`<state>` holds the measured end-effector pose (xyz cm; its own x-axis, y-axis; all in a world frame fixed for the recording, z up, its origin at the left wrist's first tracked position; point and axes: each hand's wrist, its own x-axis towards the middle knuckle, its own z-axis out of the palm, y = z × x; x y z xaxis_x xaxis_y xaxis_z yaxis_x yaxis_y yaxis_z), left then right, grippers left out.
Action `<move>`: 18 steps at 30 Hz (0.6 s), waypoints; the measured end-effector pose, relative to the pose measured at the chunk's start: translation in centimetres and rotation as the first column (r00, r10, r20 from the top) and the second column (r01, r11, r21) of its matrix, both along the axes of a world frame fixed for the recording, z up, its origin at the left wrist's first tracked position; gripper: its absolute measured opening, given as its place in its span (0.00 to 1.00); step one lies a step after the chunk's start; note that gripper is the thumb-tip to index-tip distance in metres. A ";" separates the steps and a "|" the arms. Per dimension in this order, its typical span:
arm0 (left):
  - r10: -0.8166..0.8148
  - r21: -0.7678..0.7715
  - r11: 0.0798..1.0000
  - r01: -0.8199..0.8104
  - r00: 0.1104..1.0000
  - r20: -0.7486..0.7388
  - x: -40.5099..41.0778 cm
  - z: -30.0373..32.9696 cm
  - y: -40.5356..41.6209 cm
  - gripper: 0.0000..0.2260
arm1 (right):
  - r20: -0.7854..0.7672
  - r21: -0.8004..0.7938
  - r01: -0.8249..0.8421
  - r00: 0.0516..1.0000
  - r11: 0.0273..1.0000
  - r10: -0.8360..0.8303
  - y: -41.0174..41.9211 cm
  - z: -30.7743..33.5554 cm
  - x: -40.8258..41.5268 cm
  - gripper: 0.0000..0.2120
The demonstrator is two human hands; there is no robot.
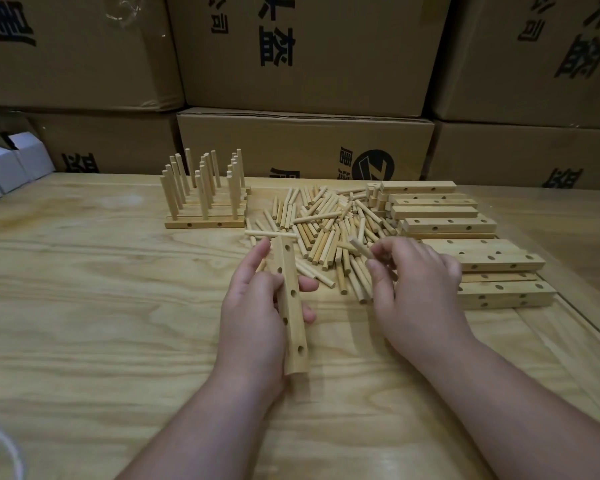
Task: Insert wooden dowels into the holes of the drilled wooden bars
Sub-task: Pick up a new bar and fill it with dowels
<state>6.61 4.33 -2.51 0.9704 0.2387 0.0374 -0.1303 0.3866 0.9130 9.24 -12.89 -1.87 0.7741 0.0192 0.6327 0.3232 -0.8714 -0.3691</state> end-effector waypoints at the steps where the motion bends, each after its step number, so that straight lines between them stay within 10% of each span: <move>1: -0.010 0.015 1.000 0.010 1.000 0.002 0.0 0.0 0.1 0.21 | 0.036 0.036 -0.031 0.999 0.999 0.029 0.0 0.0 -0.1 0.04; 18: -0.035 0.019 0.999 0.035 0.999 -0.007 -0.1 0.2 0.0 0.13 | 0.307 0.199 -0.485 0.856 0.852 0.415 0.8 0.2 -1.2 0.09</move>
